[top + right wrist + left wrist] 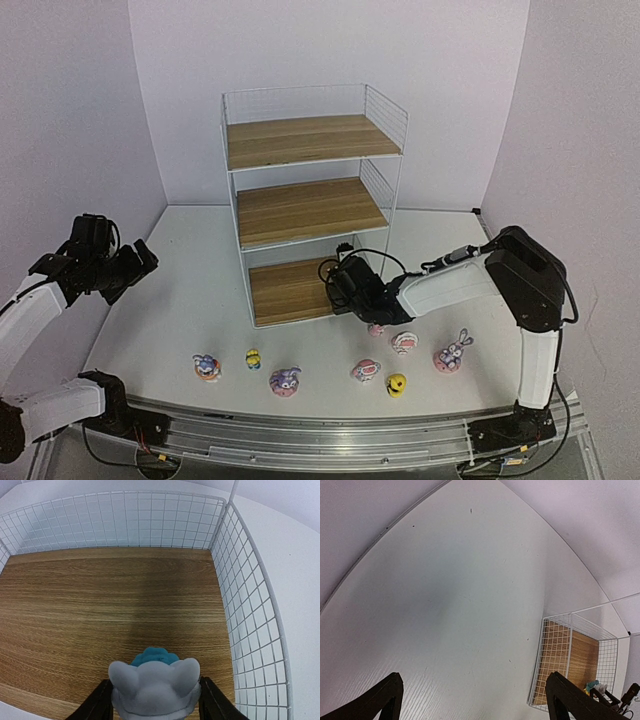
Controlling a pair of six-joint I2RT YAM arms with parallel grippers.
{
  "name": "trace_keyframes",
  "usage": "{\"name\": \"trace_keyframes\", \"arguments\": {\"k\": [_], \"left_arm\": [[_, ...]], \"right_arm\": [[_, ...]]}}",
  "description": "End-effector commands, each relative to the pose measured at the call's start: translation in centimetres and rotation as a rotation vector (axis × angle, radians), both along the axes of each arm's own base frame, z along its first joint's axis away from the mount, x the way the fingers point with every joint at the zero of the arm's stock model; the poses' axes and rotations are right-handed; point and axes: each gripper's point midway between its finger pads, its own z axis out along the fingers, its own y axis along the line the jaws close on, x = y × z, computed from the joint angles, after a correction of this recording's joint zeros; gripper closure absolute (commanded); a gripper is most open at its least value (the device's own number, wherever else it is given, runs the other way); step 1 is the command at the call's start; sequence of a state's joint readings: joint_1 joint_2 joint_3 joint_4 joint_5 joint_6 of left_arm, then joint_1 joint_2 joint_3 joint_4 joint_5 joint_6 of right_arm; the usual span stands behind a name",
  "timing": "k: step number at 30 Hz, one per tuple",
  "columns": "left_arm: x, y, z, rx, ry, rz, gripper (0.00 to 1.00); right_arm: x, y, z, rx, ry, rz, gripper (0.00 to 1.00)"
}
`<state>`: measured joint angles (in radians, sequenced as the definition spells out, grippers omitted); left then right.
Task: Place and organize the plastic toys onto the shelf
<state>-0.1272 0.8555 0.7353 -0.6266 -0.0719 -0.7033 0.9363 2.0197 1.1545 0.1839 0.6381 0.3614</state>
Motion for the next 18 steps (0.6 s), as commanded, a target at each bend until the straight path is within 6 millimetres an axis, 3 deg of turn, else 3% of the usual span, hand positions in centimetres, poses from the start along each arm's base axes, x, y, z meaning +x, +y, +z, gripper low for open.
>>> {"name": "trace_keyframes", "arguments": {"k": [1, 12, 18], "left_arm": [[0.3, 0.0, 1.0, 0.004, -0.044, -0.008, 0.00], [0.3, 0.0, 1.1, 0.002, -0.045, -0.011, 0.00], [0.3, 0.0, 1.4, 0.000, -0.055, -0.010, 0.00]], "right_arm": [[0.9, 0.1, 1.8, 0.038, -0.047, -0.027, 0.40], [0.9, 0.0, 2.8, 0.052, -0.060, -0.031, 0.28], [0.1, -0.3, 4.5, 0.113, -0.054, -0.023, 0.17]]}}
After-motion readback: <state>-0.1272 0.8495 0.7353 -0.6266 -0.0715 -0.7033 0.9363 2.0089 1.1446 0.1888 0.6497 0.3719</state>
